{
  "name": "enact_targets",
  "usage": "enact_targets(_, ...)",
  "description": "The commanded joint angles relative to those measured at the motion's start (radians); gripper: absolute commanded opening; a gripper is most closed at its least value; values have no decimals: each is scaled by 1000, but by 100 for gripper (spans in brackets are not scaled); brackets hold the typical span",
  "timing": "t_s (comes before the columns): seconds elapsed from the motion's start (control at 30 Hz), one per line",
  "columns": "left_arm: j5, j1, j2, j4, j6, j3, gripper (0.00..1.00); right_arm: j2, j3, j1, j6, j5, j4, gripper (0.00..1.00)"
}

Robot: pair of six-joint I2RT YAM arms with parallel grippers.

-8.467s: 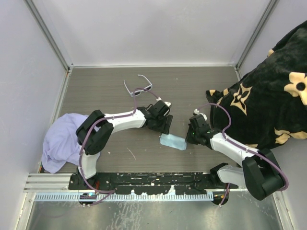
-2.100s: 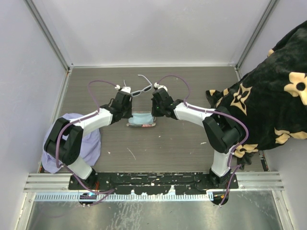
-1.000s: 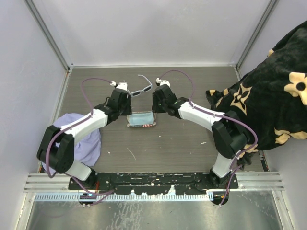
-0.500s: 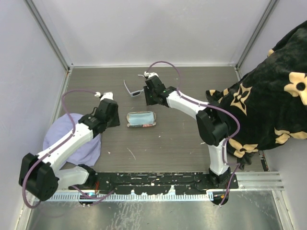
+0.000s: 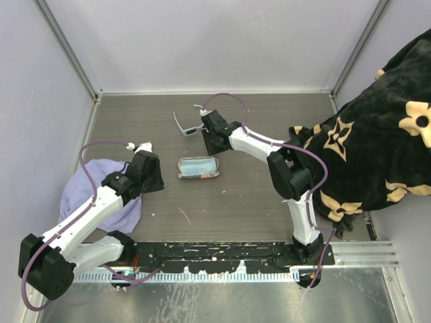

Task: Organize the sunglasses
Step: Place the glasses cleaning cloth in the sunglasses case, then adjust the sunglasses case at the center of the board.

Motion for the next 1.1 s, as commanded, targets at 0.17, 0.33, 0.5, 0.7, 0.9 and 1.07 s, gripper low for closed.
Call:
enact_targets(0.17,35,7,-11,9,-19,-12,34,-113,-73,0,26,6,-6,38)
enact_targets(0.33,38,7,-15,15,-21,-23,34,-152,-116,10,41,15,-4,37)
enact_targets(0.5,38,7,-13,13,-22,-28,34,-192,-174,34,61,26,1,37)
enact_targets(0.7,41,6,-11,17,-20,-28,34,-228,-237,67,90,48,7,37)
enact_targets(0.9,42,7,-9,14,-15,-25,34,-250,-283,102,110,64,8,37)
enact_targets(1.07,36,7,-12,14,-12,-24,34,-270,-318,140,132,79,14,37)
